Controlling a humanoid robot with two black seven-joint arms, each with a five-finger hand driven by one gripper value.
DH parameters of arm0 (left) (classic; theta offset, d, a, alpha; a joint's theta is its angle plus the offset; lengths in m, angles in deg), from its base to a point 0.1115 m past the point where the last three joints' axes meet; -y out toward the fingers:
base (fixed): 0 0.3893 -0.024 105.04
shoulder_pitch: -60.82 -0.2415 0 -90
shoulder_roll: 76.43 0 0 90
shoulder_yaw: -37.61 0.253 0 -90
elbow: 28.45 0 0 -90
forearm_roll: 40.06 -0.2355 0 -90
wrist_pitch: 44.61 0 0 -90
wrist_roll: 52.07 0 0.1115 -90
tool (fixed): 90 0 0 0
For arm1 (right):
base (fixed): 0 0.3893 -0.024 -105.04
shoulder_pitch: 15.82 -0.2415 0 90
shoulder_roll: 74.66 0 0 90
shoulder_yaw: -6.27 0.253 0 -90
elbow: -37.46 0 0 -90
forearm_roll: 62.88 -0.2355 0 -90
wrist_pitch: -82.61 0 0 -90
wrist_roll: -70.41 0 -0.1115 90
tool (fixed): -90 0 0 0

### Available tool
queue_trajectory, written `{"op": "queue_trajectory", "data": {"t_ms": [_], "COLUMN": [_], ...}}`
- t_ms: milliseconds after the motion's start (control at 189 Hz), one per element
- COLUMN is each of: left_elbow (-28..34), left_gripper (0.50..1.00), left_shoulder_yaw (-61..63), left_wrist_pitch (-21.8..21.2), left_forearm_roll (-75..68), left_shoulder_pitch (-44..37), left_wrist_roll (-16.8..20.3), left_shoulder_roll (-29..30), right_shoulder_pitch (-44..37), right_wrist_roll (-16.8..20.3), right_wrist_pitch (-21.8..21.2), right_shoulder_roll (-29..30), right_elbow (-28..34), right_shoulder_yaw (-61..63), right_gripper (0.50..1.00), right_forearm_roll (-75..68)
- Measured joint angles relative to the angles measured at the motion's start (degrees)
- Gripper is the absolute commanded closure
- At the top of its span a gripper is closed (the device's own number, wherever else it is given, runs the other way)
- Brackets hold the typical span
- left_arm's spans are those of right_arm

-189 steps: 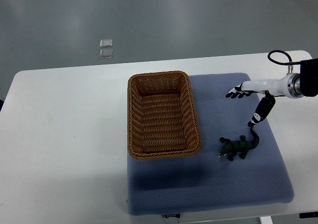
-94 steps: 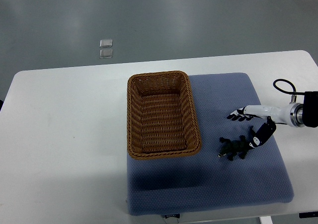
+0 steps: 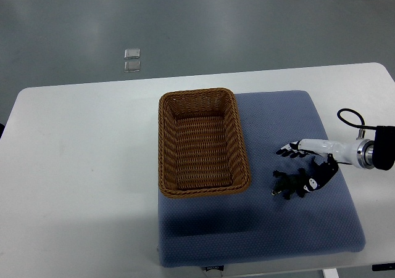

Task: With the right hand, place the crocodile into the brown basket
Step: 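Lower the right hand over the crocodile and close fingers around it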

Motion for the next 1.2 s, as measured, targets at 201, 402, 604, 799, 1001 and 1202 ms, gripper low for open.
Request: {"op": "queue_trajectory", "data": {"t_ms": [201,402,604,799,1001,1202], "left_elbow": [0.1,0.1,0.3,0.4,0.3,0.3], "left_gripper": [0.5,0.5,0.5,0.5,0.5,0.5], "left_shoulder_yaw": [-0.1,-0.1,-0.1,-0.1,-0.1,-0.1], "left_wrist_pitch": [0.0,0.0,0.0,0.0,0.0,0.0], "left_forearm_roll": [0.0,0.0,0.0,0.0,0.0,0.0], "left_shoulder_pitch": [0.0,0.0,0.0,0.0,0.0,0.0], "left_wrist_roll": [0.0,0.0,0.0,0.0,0.0,0.0], "left_shoulder_roll": [0.0,0.0,0.0,0.0,0.0,0.0], "right_shoulder_pitch": [1.4,2.9,3.3,4.2,5.1,5.8], "right_wrist_roll": [-0.9,-2.2,-3.0,-4.1,-6.1,-7.7], "right_wrist_pitch": [0.9,1.3,1.4,2.1,3.7,4.8], "right_shoulder_roll": [-0.1,-0.5,-1.1,-1.2,-1.0,-0.8], "right_elbow": [0.0,0.0,0.0,-0.2,-0.8,-1.2], "right_shoulder_yaw": [0.1,0.2,0.3,0.3,0.2,0.2], "right_gripper": [0.576,0.581,0.585,0.624,0.742,0.959], "right_forearm_roll": [0.6,1.9,2.4,4.1,6.7,8.6]}}
